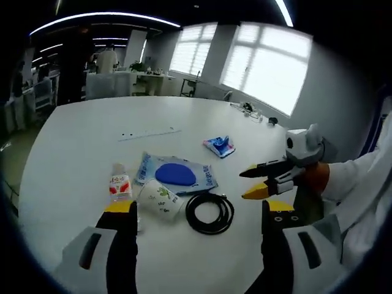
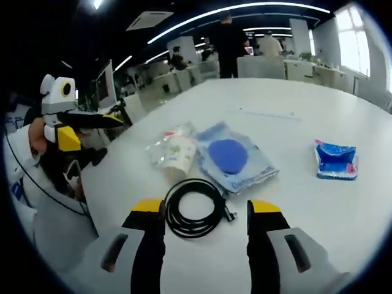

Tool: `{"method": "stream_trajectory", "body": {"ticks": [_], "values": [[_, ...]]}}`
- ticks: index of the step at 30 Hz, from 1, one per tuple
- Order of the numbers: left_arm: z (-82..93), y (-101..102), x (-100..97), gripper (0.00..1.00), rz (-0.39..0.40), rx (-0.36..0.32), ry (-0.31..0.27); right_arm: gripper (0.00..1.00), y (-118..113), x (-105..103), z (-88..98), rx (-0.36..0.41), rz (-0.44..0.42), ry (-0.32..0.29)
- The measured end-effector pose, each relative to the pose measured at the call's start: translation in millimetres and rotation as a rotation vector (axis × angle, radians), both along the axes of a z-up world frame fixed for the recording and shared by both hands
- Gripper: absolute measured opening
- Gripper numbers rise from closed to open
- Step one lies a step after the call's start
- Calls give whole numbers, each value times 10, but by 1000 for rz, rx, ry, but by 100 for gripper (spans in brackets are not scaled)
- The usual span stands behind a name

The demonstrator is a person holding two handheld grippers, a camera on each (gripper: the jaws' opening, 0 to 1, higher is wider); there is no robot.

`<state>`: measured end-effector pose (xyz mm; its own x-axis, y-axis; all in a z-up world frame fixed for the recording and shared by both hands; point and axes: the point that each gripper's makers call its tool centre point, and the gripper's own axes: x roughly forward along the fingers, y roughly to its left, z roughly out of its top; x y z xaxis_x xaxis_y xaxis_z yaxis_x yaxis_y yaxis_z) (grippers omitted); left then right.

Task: Arrange the tabletop items into an orderly group along one side of the table until the central work area is clear of visible clutter.

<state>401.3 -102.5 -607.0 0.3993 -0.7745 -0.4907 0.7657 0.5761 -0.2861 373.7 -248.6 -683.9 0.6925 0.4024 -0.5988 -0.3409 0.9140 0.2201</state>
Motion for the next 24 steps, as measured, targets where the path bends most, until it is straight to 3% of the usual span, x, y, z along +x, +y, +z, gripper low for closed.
{"method": "stream_trajectory", "body": {"ticks": [11, 24], "values": [[-267, 24, -8, 85, 9, 17, 51, 45, 36, 120, -364, -13, 12, 80], [-460, -13, 19, 85, 10, 17, 100, 39, 50, 248, -606, -22, 26, 133]]}}
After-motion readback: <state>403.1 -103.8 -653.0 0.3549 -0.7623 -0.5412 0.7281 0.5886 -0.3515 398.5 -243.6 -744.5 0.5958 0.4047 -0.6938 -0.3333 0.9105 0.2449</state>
